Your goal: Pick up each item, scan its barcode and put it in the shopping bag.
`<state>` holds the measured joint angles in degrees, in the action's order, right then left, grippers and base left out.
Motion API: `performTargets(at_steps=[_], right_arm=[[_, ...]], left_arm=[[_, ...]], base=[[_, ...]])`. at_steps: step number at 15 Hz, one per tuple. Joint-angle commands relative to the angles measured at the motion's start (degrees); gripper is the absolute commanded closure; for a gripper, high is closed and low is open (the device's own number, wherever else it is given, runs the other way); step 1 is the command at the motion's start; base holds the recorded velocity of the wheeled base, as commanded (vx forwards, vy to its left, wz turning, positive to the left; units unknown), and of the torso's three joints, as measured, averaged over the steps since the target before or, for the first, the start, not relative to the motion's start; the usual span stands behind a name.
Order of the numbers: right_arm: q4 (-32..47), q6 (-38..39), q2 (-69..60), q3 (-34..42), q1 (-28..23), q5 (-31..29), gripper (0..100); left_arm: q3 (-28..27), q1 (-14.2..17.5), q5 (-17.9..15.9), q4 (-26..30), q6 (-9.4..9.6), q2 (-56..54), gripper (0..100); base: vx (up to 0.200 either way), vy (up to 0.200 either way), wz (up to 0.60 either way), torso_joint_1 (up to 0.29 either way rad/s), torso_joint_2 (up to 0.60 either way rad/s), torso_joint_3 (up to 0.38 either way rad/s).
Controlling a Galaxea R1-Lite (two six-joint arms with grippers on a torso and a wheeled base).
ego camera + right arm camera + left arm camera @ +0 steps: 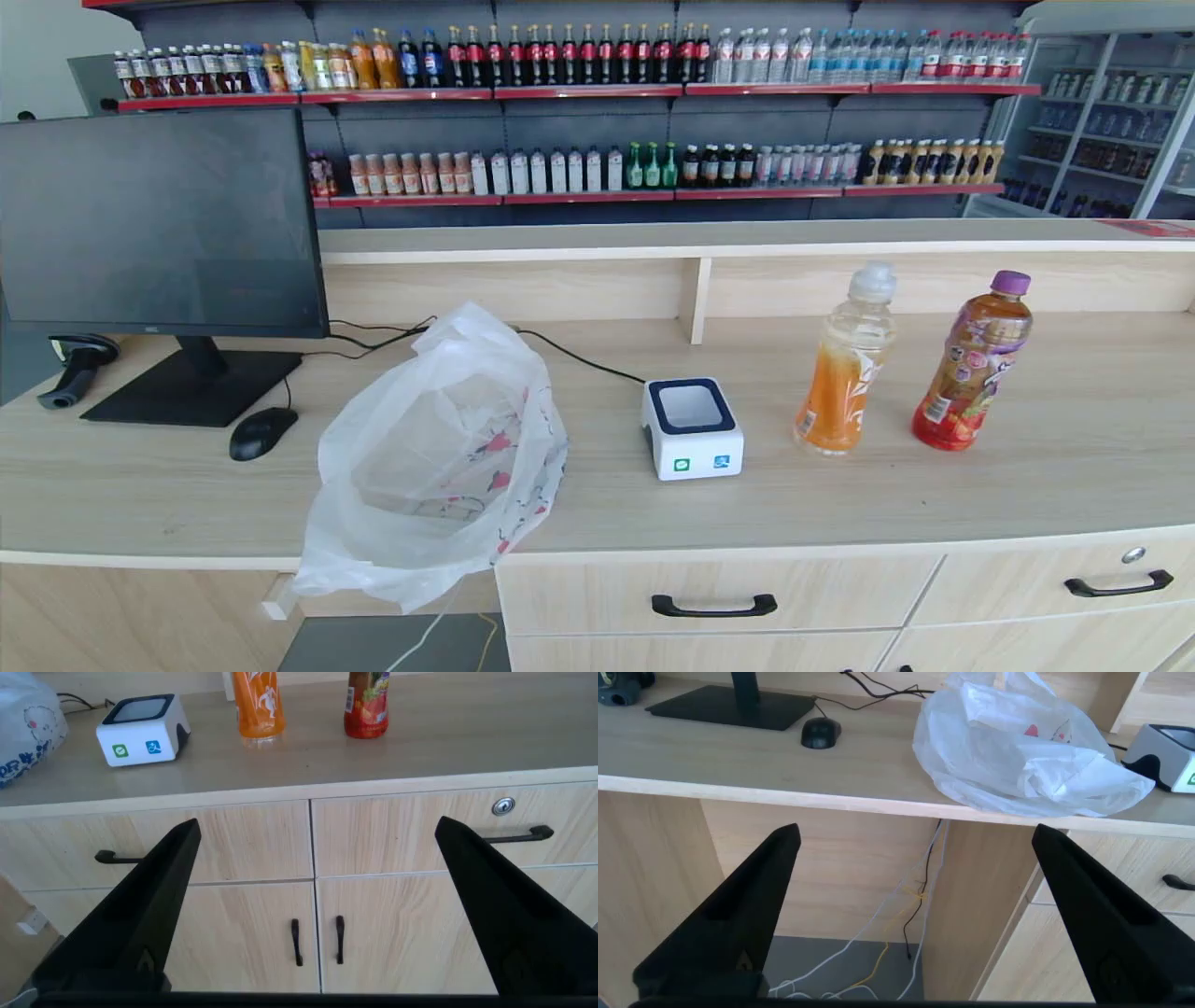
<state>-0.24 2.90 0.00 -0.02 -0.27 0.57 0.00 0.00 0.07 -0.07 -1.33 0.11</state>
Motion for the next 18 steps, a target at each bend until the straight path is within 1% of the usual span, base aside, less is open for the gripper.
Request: performTargets(at_steps=[1,6,9,10,11,13,16,17,18], right_arm=[[0.0,-0.1,0.0,0.0,0.0,0.0,0],[0.0,-0.9,0.0,0.0,0.0,0.0,0],[-1.3,-3.3,0.0,-0.2,0.1,0.0,0],[-2.5,-3.4,0.1,-1.2,0.1,0.7,0],[-2.0,-3.4,0.8,-3.7,0.4,0.9,0],[-0.5,-3.3,6.3,-9.8,0.4,0.9,0],[-1.6,-3.0,22.2,-19.2,0.5,0.7,0],[-3.9,-3.1,27.6,-20.3,0.5,0.7,0],[-9.7,-3.2,32.6,-20.2,0.5,0.7,0]], left_arm=[[0.0,0.0,0.0,0.0,0.01,0.1,0],[0.0,0.0,0.0,0.0,0.01,0.0,0],[0.0,0.0,0.0,0.0,0.01,0.0,0],[0.0,0.0,0.0,0.0,0.01,0.0,0],[0.0,0.0,0.0,0.0,0.01,0.0,0],[0.0,0.0,0.0,0.0,0.01,0.0,0],[0.0,0.0,0.0,0.0,0.01,0.0,0],[0.0,0.0,0.0,0.0,0.01,0.0,0],[0.0,0.0,0.0,0.0,0.01,0.0,0]], base=[[0.000,0.000,0.00,0.000,0.00,0.000],[0.000,0.000,0.00,0.000,0.00,0.000],[0.000,0.000,0.00,0.000,0.00,0.000],[0.000,0.000,0.00,0.000,0.00,0.000],[0.000,0.000,0.00,0.000,0.00,0.000],[0.000,0.000,0.00,0.000,0.00,0.000],[0.000,0.000,0.00,0.000,0.00,0.000],[0.000,0.000,0.00,0.000,0.00,0.000],[0.000,0.000,0.00,0.000,0.00,0.000]])
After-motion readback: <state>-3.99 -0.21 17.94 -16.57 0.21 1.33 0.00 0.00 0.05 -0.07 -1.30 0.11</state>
